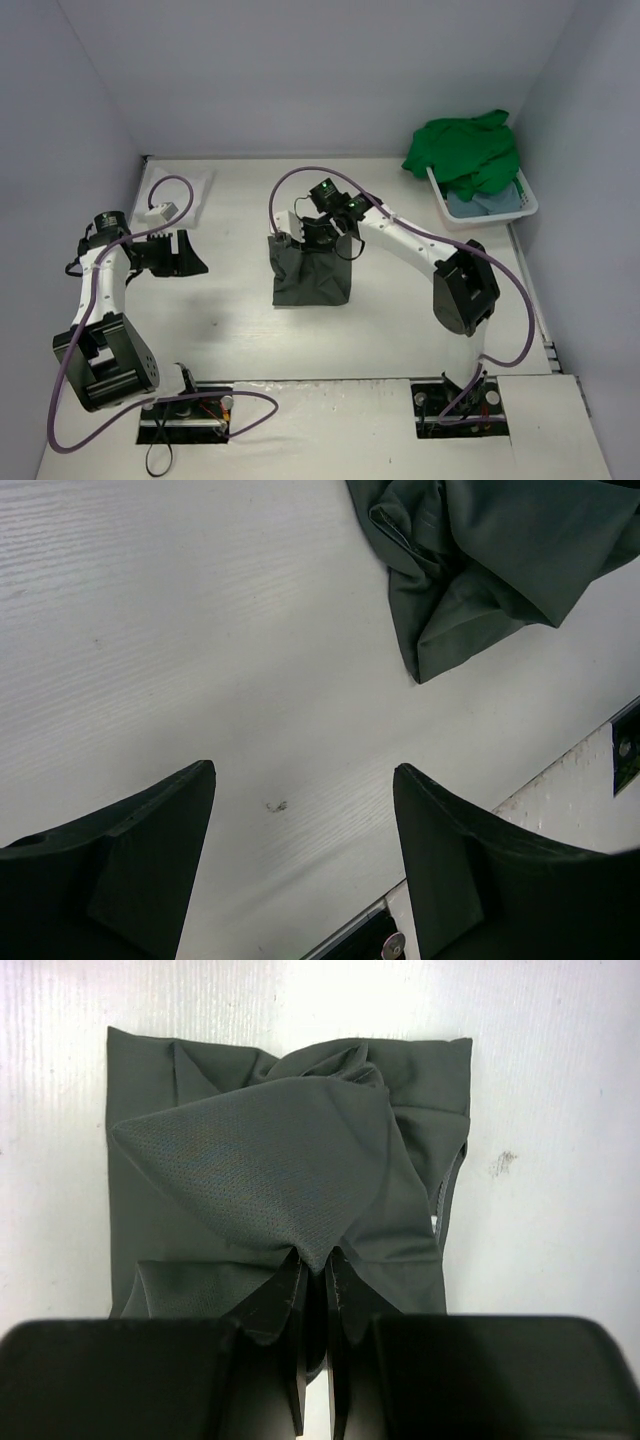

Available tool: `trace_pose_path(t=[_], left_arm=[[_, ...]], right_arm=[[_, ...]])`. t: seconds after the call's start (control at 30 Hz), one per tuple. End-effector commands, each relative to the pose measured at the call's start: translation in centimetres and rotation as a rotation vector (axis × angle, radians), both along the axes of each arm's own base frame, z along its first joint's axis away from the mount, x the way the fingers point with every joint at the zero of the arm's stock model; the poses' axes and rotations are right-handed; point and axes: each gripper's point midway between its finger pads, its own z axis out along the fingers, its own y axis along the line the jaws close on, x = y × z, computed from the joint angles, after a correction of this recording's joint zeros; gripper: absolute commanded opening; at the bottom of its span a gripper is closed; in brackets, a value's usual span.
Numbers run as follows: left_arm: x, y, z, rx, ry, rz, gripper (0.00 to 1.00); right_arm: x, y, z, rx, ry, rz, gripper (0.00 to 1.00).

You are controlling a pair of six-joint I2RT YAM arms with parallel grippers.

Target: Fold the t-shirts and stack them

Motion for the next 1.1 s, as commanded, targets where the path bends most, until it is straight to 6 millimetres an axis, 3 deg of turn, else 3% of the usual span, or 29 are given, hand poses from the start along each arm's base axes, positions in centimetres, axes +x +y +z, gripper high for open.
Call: trace_pose_path(t=[0.0, 0.07, 0.23, 0.4, 0.47, 0.5, 0.53, 0.57, 0.6, 0.63, 0.67, 0.7, 0.73, 0.8, 0.83, 0.87, 0.93, 1.07], left_arm=[[1.1, 0.3, 1.9, -0.001, -0.068, -0.015, 0.66], [1.2, 0.2, 1.8, -0.005, -0.065, -0.018, 0.66], [1.3, -0.1, 1.7, -0.031, -0.055, -0.027, 0.62], [3.4, -0.8, 3.8, -0.052, -0.104, -0.048, 0.52], [4.8, -2.7, 4.5, -0.024, -0.134, -0.117, 0.46], [6.3, -3.0, 5.9, 0.033, -0.177, -0.129, 0.43], [7.0, -4.1, 6.4, 0.055, -0.188, -0.163, 0.34], [7.7, -6.8, 5.9, 0.058, -0.170, -0.243, 0.27], [8.3, -8.2, 6.4, 0.054, -0.168, -0.267, 0.21], [9.7, -9.3, 8.3, 0.043, -0.214, -0.288, 0.16], [10.4, -12.1, 7.3, 0.005, -0.162, -0.334, 0.04], [11.3, -13.0, 7.5, -0.014, -0.166, -0.344, 0.00], [13.0, -14.1, 7.1, -0.038, -0.159, -0.355, 0.00], [14.3, -16.3, 6.5, -0.091, -0.128, -0.358, 0.00], [14.9, -17.2, 4.7, -0.111, -0.076, -0.368, 0.00], [14.9, -18.9, 4.8, -0.128, -0.076, -0.406, 0.00], [14.4, -20.3, 2.4, -0.122, -0.013, -0.450, 0.00], [12.6, -22.2, -0.4, -0.165, 0.074, -0.508, 0.00]], right_arm=[[1.7, 1.5, 2.3, 0.075, -0.048, 0.039, 0.00], [2.3, 1.6, 1.3, 0.067, -0.032, 0.034, 0.00], [3.6, 1.6, 1.4, 0.081, -0.034, 0.018, 0.00], [1.8, 1.2, 2.7, 0.100, -0.021, 0.020, 0.00], [0.7, 1.0, 5.0, 0.131, -0.038, 0.015, 0.00], [-0.1, 0.6, 6.2, 0.149, -0.049, 0.016, 0.00], [-0.5, 0.5, 6.6, 0.157, -0.048, 0.016, 0.00], [-1.1, 0.5, 6.9, 0.164, -0.038, 0.011, 0.00], [-1.6, 0.4, 7.8, 0.177, -0.047, 0.012, 0.00], [-2.0, 0.2, 7.4, 0.171, -0.037, 0.010, 0.00], [-2.4, 0.2, 7.4, 0.172, -0.029, 0.007, 0.00], [-2.6, 0.2, 7.4, 0.172, -0.026, 0.006, 0.00], [-2.8, 0.0, 6.9, 0.162, -0.017, 0.002, 0.00], [-3.1, 0.1, 6.6, 0.159, -0.001, 0.000, 0.00], [-3.4, 0.2, 6.5, 0.158, 0.004, 0.003, 0.00], [-3.6, 0.2, 6.2, 0.155, 0.014, 0.004, 0.00], [-4.0, 0.3, 5.7, 0.148, 0.027, 0.010, 0.00], [-4.6, 0.7, 4.3, 0.125, 0.049, 0.029, 0.00]])
